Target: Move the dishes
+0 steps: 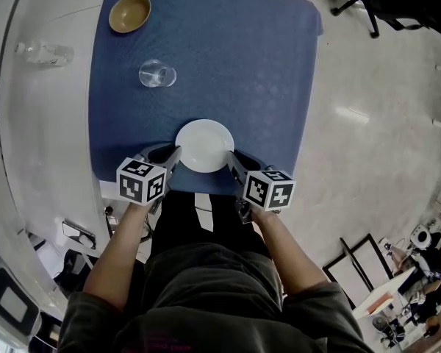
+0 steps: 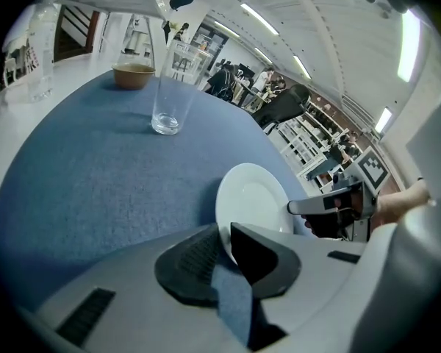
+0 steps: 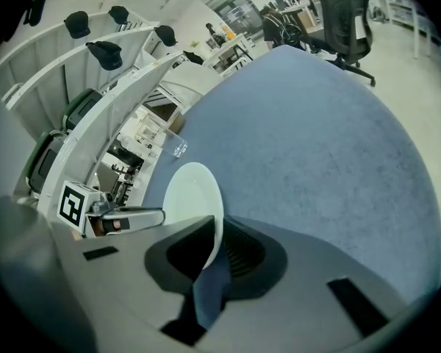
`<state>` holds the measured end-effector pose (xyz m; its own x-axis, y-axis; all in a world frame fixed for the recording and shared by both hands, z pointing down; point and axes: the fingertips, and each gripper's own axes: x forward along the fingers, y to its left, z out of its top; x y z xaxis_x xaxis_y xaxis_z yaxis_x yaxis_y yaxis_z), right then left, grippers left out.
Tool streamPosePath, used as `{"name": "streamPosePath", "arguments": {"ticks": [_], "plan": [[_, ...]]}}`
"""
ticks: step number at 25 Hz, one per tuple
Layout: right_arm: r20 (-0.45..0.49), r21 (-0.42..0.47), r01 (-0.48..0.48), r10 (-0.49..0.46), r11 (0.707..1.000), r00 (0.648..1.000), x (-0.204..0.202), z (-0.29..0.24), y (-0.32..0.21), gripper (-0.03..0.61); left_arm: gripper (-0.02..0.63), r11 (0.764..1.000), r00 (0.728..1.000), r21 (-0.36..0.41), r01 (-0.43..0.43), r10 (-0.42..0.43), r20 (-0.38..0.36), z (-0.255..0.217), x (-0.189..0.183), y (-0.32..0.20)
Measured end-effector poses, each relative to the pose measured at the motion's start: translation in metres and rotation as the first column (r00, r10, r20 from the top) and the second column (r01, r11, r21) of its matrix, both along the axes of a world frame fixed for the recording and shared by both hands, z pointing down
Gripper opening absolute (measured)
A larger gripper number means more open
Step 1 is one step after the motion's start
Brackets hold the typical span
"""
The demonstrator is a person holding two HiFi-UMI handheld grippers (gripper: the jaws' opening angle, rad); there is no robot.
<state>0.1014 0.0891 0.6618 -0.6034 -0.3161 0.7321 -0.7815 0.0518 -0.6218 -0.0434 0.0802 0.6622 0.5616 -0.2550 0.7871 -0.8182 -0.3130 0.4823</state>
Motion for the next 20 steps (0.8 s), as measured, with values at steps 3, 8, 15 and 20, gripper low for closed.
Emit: {"name": "streamPosePath", "arguments": {"ticks": [3, 8, 15, 20], "plan": [[-0.009, -0.004, -0.005, 0.005, 1.0, 1.0, 0.0032, 0.0045, -0.001, 0.041, 0.049, 1.0, 1.0, -0.008, -0.008, 0.008, -0.005, 0.0039, 0.003, -0.0007], [-0.014, -0.003, -0.002, 0.002, 1.0, 1.0, 0.0048, 0.0076, -0.0062, 0.041, 0.051, 0.999, 0.999, -0.038, 0.003, -0.004, -0.034, 0.0071, 0.0049, -0.0023], [-0.024, -0.006, 0.006, -0.006, 1.0, 1.0, 0.004, 0.0103, -0.0075, 0.041, 0.058, 0.999, 0.999, -0.045, -0.007, 0.005, -0.045, 0.0093, 0.0051, -0.0027], [-0.034, -0.005, 0.022, -0.022, 1.0, 0.999, 0.0031, 0.0099, -0.0072, 0.042, 0.06, 0.998, 0.999, -0.055, -0.004, 0.001, -0.052, 0.0088, 0.0044, -0.0029]]}}
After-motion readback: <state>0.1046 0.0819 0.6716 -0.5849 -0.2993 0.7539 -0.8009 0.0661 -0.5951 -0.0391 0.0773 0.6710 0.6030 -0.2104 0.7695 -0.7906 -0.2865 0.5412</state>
